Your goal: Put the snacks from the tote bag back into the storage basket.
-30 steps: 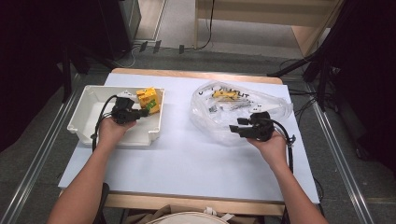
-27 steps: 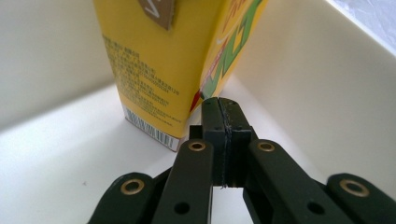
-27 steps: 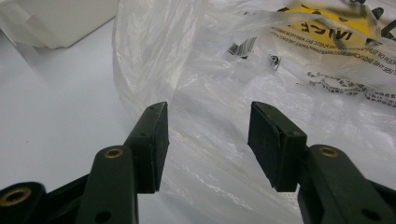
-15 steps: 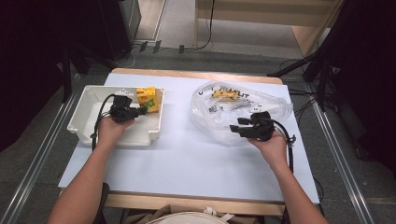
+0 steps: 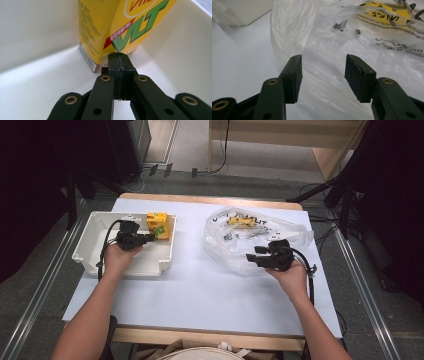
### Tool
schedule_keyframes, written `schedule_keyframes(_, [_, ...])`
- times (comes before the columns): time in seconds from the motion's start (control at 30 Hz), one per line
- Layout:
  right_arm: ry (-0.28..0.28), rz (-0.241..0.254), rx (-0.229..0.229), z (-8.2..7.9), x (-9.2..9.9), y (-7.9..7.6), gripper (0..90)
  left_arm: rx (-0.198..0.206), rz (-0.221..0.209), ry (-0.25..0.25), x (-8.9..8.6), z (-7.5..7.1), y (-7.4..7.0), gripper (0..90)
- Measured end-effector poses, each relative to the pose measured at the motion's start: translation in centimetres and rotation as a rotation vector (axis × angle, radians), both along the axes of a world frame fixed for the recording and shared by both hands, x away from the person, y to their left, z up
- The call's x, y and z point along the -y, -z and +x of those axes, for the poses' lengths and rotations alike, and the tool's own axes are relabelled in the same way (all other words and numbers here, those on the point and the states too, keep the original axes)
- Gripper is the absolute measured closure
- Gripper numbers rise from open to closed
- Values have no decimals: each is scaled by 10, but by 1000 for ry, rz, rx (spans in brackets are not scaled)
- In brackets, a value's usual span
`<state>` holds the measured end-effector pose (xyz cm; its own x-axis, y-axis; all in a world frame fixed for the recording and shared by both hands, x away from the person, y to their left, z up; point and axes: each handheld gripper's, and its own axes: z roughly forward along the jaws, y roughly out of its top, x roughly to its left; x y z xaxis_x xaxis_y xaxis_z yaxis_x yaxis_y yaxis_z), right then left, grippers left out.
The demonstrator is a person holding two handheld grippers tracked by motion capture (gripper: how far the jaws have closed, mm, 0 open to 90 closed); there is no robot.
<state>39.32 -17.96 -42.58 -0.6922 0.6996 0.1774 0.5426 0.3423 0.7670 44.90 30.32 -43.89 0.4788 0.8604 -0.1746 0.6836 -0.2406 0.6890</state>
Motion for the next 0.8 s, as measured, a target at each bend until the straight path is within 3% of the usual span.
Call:
schedule_keyframes(0.6, [2, 3, 2, 1, 1, 0, 492, -20, -48, 12, -7, -2, -6, 862])
schedule_keyframes(0.73, [0, 0, -1, 1, 1, 0, 492, -25, -61, 33, -6, -5, -10, 809])
schedule_keyframes(0.77, [-1, 3, 2, 1, 1, 0, 492, -34, -75, 46, -4, -5, -12, 729])
schedule_keyframes(0.8, [-1, 3, 2, 1, 1, 0, 492, -34, -75, 46, -4, -5, -12, 716])
